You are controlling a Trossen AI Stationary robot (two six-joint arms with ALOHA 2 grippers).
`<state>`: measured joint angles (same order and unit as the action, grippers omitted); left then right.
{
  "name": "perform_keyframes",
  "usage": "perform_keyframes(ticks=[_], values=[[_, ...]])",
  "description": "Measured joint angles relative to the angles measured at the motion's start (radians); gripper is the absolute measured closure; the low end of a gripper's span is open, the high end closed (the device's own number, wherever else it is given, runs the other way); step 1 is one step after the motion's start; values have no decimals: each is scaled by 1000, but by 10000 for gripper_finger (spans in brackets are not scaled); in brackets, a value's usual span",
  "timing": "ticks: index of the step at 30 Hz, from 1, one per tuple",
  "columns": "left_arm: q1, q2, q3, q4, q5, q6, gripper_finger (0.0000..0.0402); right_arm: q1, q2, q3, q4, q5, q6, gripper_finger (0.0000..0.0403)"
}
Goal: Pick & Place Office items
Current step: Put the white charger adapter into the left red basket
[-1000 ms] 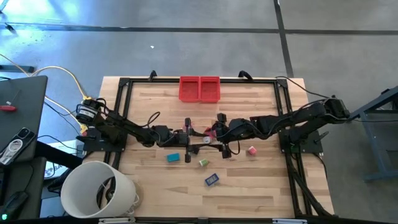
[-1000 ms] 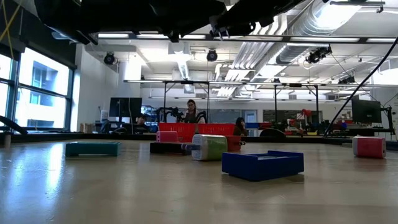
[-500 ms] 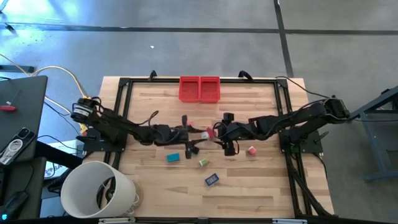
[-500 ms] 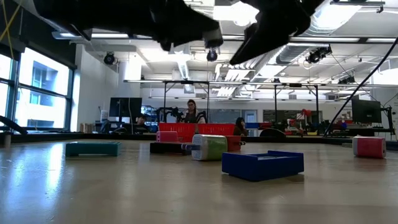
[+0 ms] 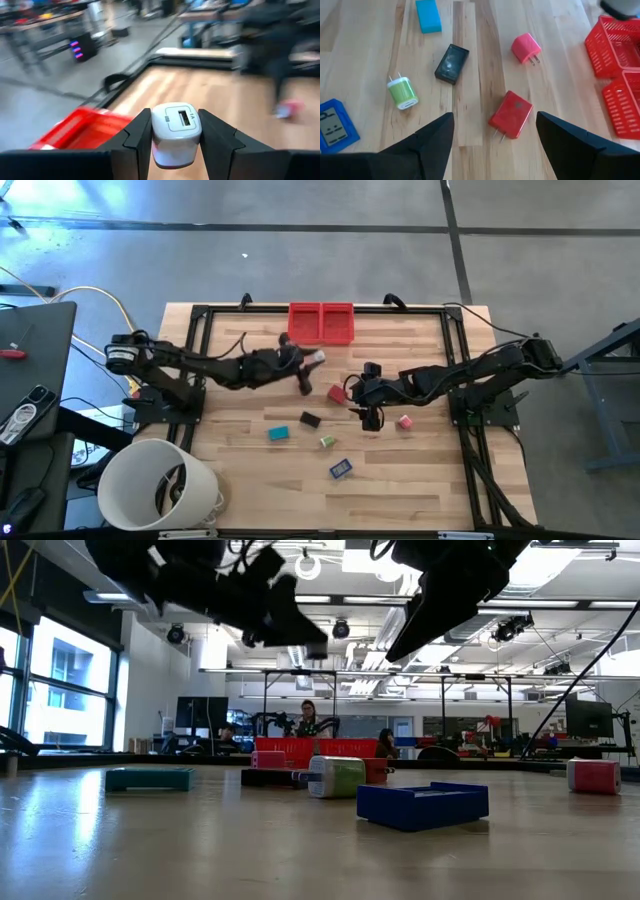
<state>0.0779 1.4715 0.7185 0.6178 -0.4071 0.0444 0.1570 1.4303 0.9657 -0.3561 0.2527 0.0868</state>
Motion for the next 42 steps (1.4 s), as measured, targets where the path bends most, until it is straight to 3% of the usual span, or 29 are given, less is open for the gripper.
perform_keyframes(ticks=[4,10,17,24,29,35,42], values=[[77,0,0,-43,-69,0,281,0,0,0,1,0,0,132],[168,0,0,-61,-70,0,281,0,0,0,23,-1,-1,132],[266,33,0,-52,-53,-17,281,0,0,0,53,-1,-7,132],[344,124,24,-52,44,-43,281,0,0,0,68,-1,-11,132],[391,198,103,-90,45,-13,281,0,0,-1,79,-9,-12,132],[433,282,261,-256,45,-35,281,0,0,-1,83,-28,-12,132],[485,328,349,-421,60,-90,281,0,0,-1,80,-55,-21,132]])
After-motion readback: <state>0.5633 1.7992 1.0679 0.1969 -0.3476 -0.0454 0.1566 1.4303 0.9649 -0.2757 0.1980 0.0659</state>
